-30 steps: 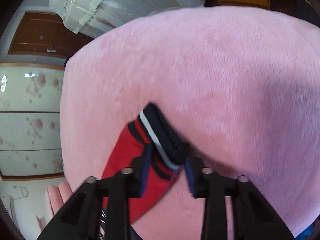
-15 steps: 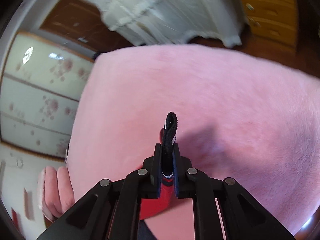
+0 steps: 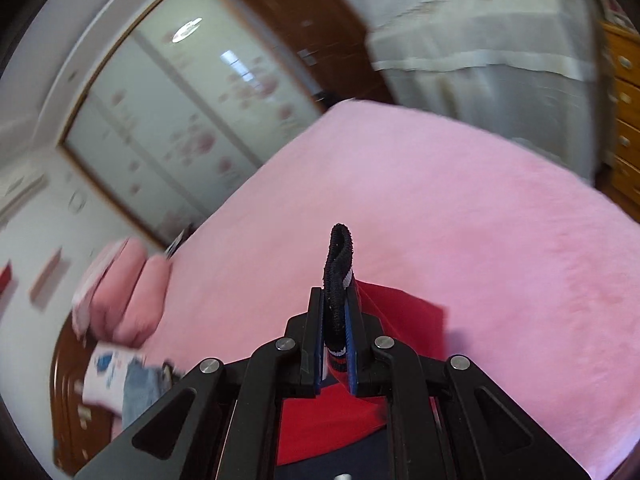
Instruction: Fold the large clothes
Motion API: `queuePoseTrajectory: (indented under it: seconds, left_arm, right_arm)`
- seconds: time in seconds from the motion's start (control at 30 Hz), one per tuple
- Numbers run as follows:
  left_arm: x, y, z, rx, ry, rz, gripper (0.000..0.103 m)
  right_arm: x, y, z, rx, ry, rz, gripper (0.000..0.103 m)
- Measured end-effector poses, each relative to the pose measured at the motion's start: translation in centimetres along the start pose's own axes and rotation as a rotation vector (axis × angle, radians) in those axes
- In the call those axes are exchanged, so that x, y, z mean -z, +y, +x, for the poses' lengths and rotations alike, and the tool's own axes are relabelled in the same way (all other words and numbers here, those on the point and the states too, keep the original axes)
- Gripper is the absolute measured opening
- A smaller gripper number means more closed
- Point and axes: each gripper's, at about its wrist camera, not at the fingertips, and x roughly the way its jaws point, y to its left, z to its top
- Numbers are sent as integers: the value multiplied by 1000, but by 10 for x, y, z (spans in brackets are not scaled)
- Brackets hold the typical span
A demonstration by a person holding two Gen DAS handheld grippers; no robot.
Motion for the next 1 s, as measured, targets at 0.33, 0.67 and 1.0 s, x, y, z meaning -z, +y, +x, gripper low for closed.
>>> queuePoseTrajectory:
  seconds: [0.33, 0.67, 1.0]
  left_arm:
    - [-5, 79, -10, -13, -8, -59, 48]
    - [-22, 80, 12, 15, 6, -14, 48]
    - [-56, 28, 55, 294, 67, -67, 48]
  right_arm:
    - [136, 107, 116, -3, 256, -196, 9]
    - [178, 87, 169, 6, 460, -158, 49]
    - [134, 12, 93, 168, 364, -186, 65]
